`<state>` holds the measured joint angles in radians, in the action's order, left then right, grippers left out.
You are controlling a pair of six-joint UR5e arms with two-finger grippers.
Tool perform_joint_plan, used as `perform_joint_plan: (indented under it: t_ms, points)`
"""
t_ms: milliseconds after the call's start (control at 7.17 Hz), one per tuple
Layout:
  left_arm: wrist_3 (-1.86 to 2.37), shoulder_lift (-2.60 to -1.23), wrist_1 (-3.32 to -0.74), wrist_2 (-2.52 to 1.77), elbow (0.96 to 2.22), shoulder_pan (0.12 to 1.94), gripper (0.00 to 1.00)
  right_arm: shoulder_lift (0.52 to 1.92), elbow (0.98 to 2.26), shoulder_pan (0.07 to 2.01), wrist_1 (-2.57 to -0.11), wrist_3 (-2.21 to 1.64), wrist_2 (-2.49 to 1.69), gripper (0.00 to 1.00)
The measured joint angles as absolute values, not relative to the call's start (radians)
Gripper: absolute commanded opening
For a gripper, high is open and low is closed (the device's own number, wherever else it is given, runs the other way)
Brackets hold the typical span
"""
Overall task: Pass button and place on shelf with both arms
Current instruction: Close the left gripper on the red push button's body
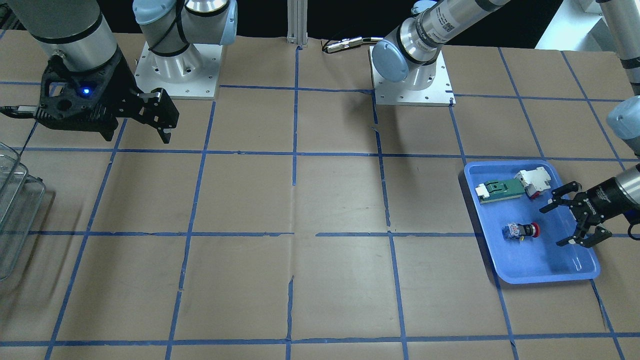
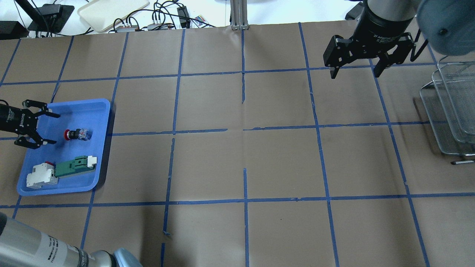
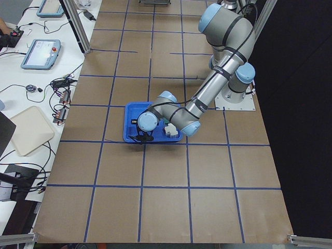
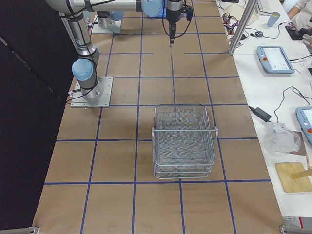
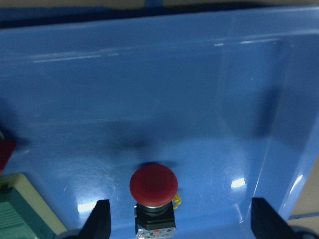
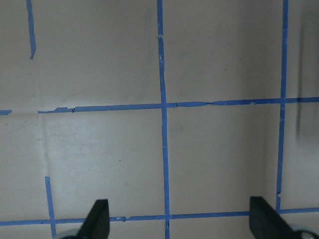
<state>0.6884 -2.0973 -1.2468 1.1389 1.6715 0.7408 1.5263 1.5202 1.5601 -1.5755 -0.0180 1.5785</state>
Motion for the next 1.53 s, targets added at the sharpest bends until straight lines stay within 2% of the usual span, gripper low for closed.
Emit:
perform_joint_plan:
  t_ms: [1256,1395,1535]
  points:
    - [0.56,-2.155,-1.284,1.101,1.665,0.745,1.0,1.526,1.52,1.56,-1.578,-0.015,1.577,1.0]
    - [0.561,-2.156,-1.293,1.092,1.667,0.745,0.99,1.526,1.52,1.56,-1.578,-0.015,1.577,1.0]
    - [0.563,-2.156,-1.305,1.09,1.672,0.745,0.94,1.526,1.52,1.56,-1.578,-0.015,1.577,1.0]
